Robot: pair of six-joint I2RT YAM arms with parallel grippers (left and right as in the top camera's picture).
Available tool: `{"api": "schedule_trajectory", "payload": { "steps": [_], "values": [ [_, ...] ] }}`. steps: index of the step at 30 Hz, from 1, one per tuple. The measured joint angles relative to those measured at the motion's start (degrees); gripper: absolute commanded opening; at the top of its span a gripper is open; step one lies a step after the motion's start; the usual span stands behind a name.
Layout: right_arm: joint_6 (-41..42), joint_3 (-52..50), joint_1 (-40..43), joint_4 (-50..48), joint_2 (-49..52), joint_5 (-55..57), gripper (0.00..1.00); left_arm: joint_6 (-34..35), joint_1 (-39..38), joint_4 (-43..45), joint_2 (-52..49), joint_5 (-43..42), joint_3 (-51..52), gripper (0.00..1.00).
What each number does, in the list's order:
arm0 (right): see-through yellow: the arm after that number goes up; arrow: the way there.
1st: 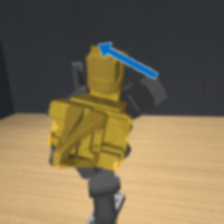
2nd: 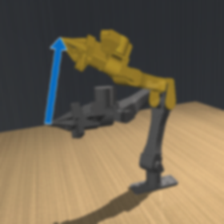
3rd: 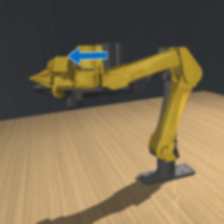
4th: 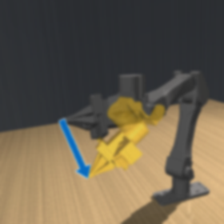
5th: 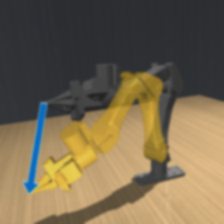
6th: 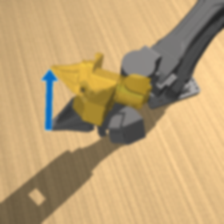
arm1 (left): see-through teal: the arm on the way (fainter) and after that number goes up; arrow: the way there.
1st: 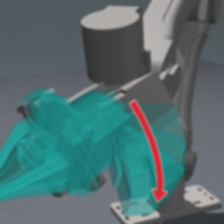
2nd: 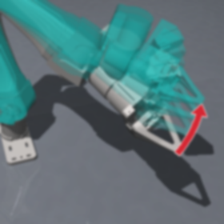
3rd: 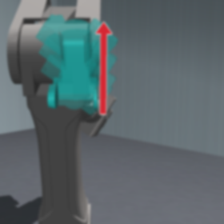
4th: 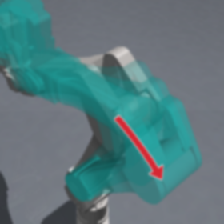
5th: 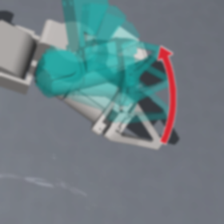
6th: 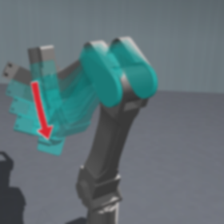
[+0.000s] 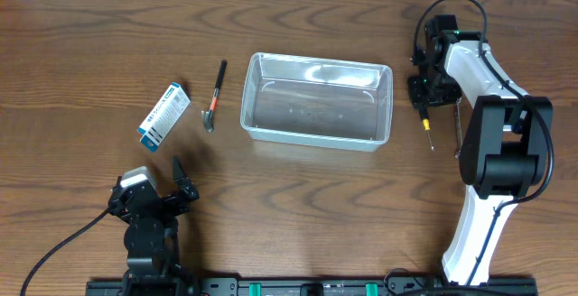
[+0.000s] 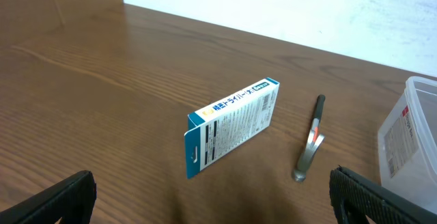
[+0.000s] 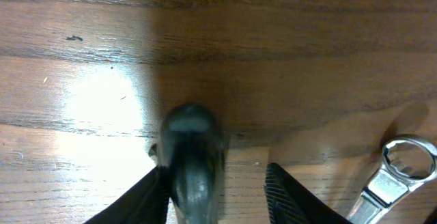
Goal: Pack container
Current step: 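Move the right gripper over the black-and-yellow screwdriver and grasp it, then carry the screwdriver into the clear container and release it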
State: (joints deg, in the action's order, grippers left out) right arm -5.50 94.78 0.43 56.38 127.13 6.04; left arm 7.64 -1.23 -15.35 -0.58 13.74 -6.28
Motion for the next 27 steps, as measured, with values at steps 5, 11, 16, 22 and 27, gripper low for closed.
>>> {"api": "schedule_trajectory", "payload": {
  "steps": [5, 11, 16, 22, 27],
  "values": [
    [0.6, 0.0, -0.4, 0.0, 0.1, 0.1, 0.22, 0.0, 0.0, 0.0, 0.0, 0.0, 0.0, 0.98],
    [0.9, 0.0, -1.0, 0.2, 0.2, 1.0, 0.09, 0.0, 0.0, 0.0, 0.0, 0.0, 0.0, 0.98],
    [1.2, 0.0, -1.1, 0.3, 0.2, 1.2, 0.01, 0.0, 0.0, 0.0, 0.0, 0.0, 0.0, 0.98],
    [1.4, 0.0, -1.1, 0.5, 0.2, 1.3, 0.01, 0.0, 0.0, 0.0, 0.0, 0.0, 0.0, 0.98],
    [1.5, 0.0, -1.1, 0.6, -0.3, 1.0, 0.01, 0.0, 0.0, 0.0, 0.0, 0.0, 0.0, 0.98]
  ]
}}
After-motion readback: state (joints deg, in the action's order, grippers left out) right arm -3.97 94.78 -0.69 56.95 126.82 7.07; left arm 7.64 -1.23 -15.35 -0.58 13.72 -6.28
